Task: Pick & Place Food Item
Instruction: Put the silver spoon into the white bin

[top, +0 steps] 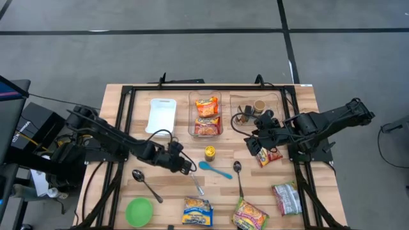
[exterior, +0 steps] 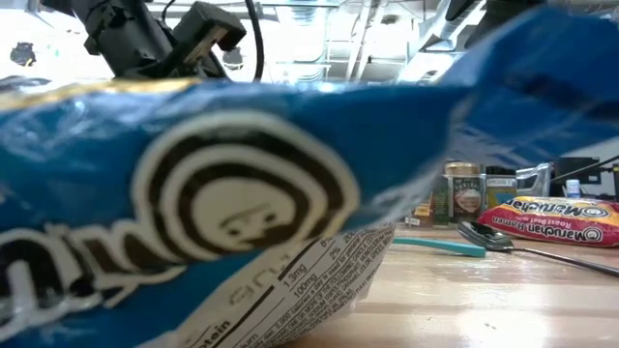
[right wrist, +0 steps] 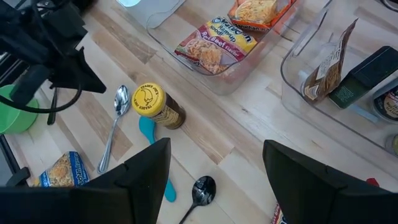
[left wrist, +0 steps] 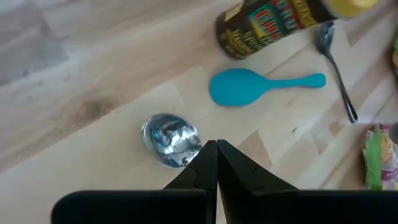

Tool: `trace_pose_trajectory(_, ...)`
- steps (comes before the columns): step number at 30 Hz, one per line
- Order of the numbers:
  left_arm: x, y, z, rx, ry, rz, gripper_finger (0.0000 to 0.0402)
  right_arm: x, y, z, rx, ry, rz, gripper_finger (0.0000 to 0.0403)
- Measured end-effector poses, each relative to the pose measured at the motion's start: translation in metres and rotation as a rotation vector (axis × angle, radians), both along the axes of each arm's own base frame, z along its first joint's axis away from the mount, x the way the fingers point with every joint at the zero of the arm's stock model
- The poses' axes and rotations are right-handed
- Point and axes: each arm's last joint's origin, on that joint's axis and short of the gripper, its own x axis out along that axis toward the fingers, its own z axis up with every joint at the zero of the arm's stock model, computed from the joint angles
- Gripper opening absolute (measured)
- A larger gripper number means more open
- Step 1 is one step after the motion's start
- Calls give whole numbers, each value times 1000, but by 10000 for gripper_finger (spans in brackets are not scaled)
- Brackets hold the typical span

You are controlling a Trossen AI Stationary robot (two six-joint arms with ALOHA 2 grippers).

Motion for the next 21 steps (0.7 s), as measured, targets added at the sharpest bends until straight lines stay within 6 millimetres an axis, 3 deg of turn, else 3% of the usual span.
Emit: trace_pose_trajectory(21, -10, 5, -8, 26, 112, 111, 2, 0, 0, 0, 0, -4, 2, 249)
